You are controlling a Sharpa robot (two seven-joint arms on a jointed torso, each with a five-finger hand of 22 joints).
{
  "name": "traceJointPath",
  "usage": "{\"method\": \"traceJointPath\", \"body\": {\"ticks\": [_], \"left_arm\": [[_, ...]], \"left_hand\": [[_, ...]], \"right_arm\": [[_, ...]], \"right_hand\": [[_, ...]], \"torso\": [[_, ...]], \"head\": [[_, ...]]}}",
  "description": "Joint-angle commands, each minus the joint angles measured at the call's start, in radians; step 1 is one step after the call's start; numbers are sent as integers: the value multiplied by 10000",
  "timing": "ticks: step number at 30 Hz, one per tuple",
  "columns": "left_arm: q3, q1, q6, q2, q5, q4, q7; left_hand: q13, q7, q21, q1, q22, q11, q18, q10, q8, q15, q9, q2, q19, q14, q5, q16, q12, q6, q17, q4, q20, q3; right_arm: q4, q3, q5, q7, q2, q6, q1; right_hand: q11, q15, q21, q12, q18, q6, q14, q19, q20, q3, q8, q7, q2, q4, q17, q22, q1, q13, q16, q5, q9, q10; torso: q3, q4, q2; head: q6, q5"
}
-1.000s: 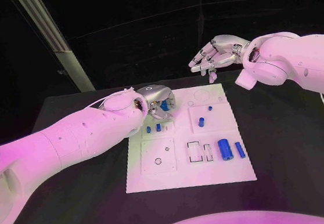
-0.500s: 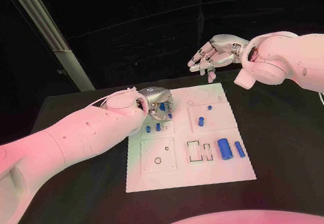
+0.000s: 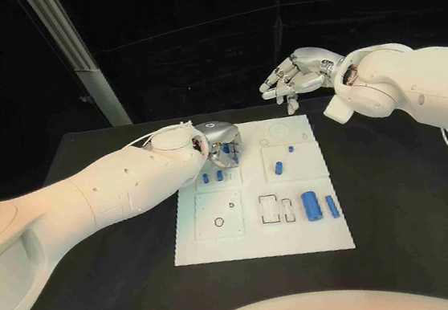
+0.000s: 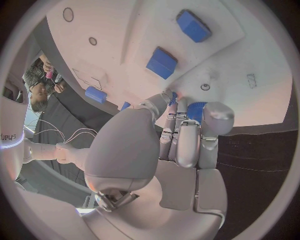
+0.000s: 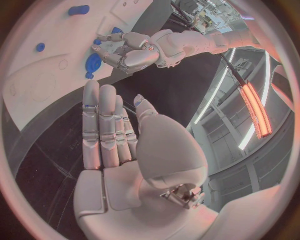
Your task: Assemble the parts on the task board
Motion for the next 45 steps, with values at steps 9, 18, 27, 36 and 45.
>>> {"method": "traceJointPath", "body": {"ticks": [9, 18, 27, 36, 45], "left_arm": [[-8, -32, 194, 76, -105, -26, 33], [-7, -43, 192, 112, -39, -95, -102], [1, -59, -279, 10, -9, -96, -53], [243, -57, -901, -307, 205, 260, 158], [664, -44, -983, -830, 253, 805, 340]], "left_hand": [[-145, 42, 217, -160, 207, 7, -169, 242, -344, -47, -140, -60, 120, 101, -3, 86, -296, -64, -57, -22, 2, 226], [-190, 17, 731, 194, 754, -95, -266, 881, -385, -151, -139, 238, 323, 199, -2, 184, -459, 387, 30, -293, -60, 807], [-232, 43, 1050, 257, 1109, -106, -333, 1358, -554, -167, -164, 312, 432, 259, 1, 149, -934, 740, -76, -714, -109, 1493], [-256, 75, 1096, 119, 1188, -82, -339, 1473, -733, -151, -206, 252, 426, 264, -1, 124, -1273, 784, -142, -876, -107, 1719], [-263, 102, 1102, 55, 1219, -52, -339, 1505, -880, -126, -245, 151, 410, 265, -1, 117, -1481, 744, -174, -1011, -88, 1823]], "right_arm": [[-16, 4, 7, 121, 34, 36, 18], [-23, 4, 7, 118, 45, 43, 16], [-10, 4, 7, 116, 29, 35, 15], [-9, 4, 7, 129, 9, 19, 15], [-22, 4, 7, 136, -17, 14, -16]], "right_hand": [[-5, 7, -54, -7, 51, -87, -28, 49, 53, 18, 59, -11, 79, 49, 19, -15, 55, -2, -60, 41, 7, -81], [-5, 7, -54, -7, 51, -87, -28, 49, 53, 18, 59, -11, 79, 49, 19, -15, 55, -2, -60, 41, 7, -81], [-5, 7, -54, -7, 51, -87, -28, 49, 53, 18, 59, -11, 79, 49, 19, -15, 55, -2, -60, 41, 7, -81], [-5, 7, -54, -7, 51, -87, -28, 49, 53, 18, 59, -11, 79, 49, 19, -15, 55, -2, -60, 41, 7, -81], [-5, 7, -54, -7, 51, -87, -28, 49, 53, 18, 59, -11, 79, 49, 19, -15, 55, -2, -60, 41, 7, -81]], "torso": [[-3, -6, 6], [2, -5, 4], [-1, 0, 4], [0, 3, -9], [-14, 42, -11]], "head": [[-9, 7], [-24, -8], [-14, -25], [24, -47], [63, -26]]}}
